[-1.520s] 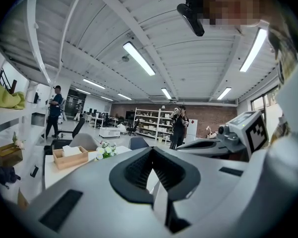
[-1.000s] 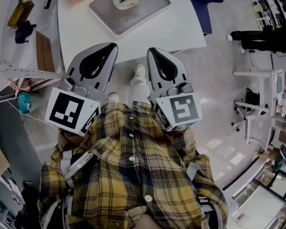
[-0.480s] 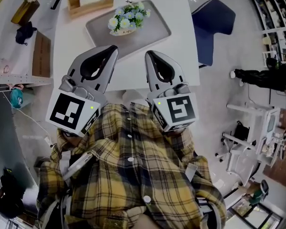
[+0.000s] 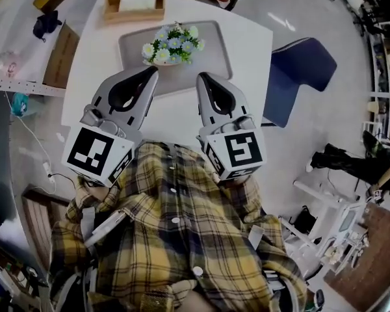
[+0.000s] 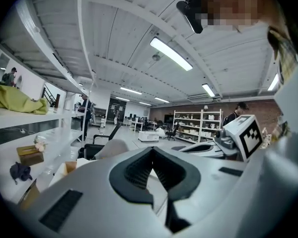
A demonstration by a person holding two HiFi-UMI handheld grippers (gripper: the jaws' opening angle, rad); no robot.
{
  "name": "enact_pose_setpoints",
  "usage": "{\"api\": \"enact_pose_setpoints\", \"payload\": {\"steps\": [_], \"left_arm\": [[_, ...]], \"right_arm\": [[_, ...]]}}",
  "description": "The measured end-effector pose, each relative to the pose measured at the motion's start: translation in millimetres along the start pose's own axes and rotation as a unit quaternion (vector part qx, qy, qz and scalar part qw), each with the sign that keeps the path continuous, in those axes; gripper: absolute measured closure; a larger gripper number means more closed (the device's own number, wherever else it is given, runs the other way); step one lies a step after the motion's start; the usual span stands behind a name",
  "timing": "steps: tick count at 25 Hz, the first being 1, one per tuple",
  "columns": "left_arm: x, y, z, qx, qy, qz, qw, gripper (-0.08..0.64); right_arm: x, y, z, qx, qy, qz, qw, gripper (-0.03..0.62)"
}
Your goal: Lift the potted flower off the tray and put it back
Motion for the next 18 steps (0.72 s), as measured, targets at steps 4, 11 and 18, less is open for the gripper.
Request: {"api": "enact_pose_setpoints", "payload": {"steps": [4, 11, 18], "left_arm": [[2.2, -6.3, -8.8, 0.014, 0.01, 0.029, 0.9994, 0.552], [10.9, -9.8, -21.1, 0.024, 0.016, 0.036, 0.9989, 0.552], [24.1, -26.4, -23.2, 0.029, 0.006, 0.028, 0.9992, 0.552]], "right_arm": [[-11.7, -9.9, -2.7, 0.006, 0.002, 0.027, 1.0, 0.594], [-13.4, -32.4, -8.0, 0.016, 0.005, 0.048, 0.999, 0.594], [-17.0, -45.9, -5.8, 0.02, 0.015, 0.036, 0.999, 0.594]]}}
Point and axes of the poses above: the fingertips, and each gripper's own axes: y backward along the fingers, x to its left, z out of its top, the point moved 7 cm from there along y, backward along the fingers, and after that the axes turned 3 degrees about x, right-handed, at the moved point
